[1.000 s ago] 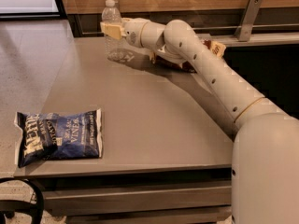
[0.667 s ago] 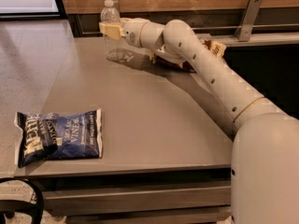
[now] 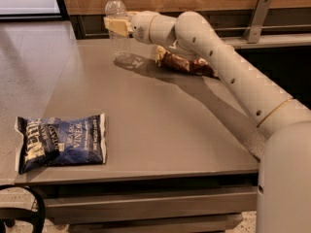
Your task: Move water bottle near blue chip bag
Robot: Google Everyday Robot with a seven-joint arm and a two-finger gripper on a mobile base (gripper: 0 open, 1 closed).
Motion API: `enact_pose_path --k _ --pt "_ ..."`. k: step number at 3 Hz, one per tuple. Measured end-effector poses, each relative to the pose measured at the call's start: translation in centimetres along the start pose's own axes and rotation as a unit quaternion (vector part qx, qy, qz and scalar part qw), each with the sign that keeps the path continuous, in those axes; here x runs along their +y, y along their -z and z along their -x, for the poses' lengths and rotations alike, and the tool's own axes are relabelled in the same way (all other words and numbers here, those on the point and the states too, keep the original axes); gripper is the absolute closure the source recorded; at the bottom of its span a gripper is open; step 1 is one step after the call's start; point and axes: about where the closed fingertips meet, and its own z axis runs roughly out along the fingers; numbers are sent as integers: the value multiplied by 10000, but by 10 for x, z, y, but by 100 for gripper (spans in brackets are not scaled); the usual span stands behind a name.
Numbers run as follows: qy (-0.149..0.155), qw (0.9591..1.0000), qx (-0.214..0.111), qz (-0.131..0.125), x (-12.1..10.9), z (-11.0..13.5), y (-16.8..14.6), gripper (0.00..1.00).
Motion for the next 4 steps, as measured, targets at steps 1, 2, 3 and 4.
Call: enact_pose_path --k 1,2,3,4 --pt "133 9999 -1 -9 24 21 33 100" --pt "253 9996 -52 -88 70 33 80 100" --pt "280 9994 -69 -166 108 24 104 100" --pt "210 9997 56 -147 153 12 121 100"
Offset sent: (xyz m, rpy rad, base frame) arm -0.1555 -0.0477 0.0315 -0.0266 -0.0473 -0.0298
